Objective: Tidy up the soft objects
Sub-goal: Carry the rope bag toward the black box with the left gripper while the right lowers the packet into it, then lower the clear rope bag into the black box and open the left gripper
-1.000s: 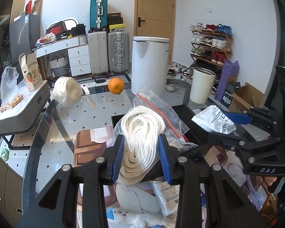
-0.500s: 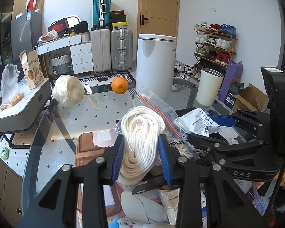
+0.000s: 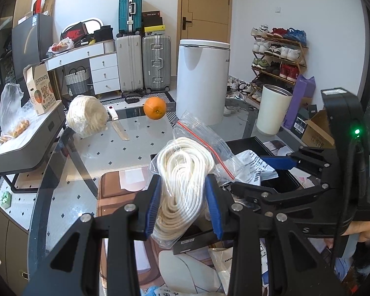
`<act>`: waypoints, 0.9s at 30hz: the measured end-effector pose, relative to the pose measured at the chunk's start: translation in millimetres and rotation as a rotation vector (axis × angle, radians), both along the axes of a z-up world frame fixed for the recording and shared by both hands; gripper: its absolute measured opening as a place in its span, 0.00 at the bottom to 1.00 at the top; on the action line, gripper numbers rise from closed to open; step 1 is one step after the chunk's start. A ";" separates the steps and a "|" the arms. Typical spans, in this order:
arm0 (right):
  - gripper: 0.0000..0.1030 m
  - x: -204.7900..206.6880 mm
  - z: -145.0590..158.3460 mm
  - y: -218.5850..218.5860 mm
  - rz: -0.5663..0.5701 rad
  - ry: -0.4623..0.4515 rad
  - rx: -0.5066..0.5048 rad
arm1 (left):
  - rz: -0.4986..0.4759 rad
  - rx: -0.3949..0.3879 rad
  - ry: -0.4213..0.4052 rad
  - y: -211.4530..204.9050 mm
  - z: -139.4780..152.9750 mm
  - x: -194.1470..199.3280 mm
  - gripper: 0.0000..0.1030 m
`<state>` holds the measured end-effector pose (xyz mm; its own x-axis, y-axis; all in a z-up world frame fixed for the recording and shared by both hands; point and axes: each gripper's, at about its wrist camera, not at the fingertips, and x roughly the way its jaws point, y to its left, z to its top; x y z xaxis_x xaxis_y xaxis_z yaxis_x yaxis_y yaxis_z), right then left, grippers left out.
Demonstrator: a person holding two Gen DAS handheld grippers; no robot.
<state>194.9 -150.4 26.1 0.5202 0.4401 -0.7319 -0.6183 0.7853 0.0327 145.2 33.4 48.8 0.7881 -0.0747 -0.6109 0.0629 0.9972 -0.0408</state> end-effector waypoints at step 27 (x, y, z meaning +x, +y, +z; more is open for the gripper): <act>0.82 -15.6 18.2 -64.7 -0.060 -0.079 0.042 | -0.079 0.068 0.088 -40.8 -20.3 45.7 0.34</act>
<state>179.3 -215.0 44.2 0.6018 0.4356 -0.6694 -0.5719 0.8201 0.0196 190.9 -7.5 28.5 0.7248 -0.0900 -0.6831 0.1401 0.9900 0.0183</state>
